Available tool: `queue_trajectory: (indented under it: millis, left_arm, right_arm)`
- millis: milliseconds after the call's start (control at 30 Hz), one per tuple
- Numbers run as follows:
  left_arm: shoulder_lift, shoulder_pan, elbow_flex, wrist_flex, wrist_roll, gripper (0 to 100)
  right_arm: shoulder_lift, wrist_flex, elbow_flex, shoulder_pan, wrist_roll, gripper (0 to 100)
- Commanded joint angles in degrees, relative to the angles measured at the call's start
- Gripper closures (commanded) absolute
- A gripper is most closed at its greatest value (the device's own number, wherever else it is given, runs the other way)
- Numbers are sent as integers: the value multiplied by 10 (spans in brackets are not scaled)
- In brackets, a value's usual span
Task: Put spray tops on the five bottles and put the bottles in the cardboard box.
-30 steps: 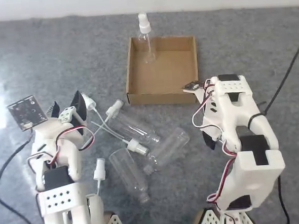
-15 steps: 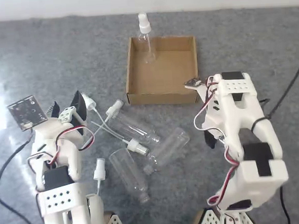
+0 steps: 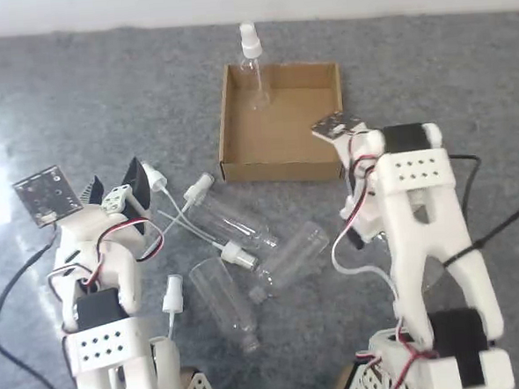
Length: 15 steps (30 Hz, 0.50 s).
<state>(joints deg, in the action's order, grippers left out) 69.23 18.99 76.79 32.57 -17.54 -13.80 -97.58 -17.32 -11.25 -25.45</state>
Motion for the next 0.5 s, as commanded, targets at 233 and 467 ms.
queue_trajectory:
  millis: [233, 467]
  left_arm:
    - [-4, -2, -4, -17, -5, 774]
    - [-4, 0, -4, -17, -5, 774]
  right_arm:
    - [-147, -13, 25, -153, 143, 908]
    - [-174, -7, 25, -198, 207, 908]
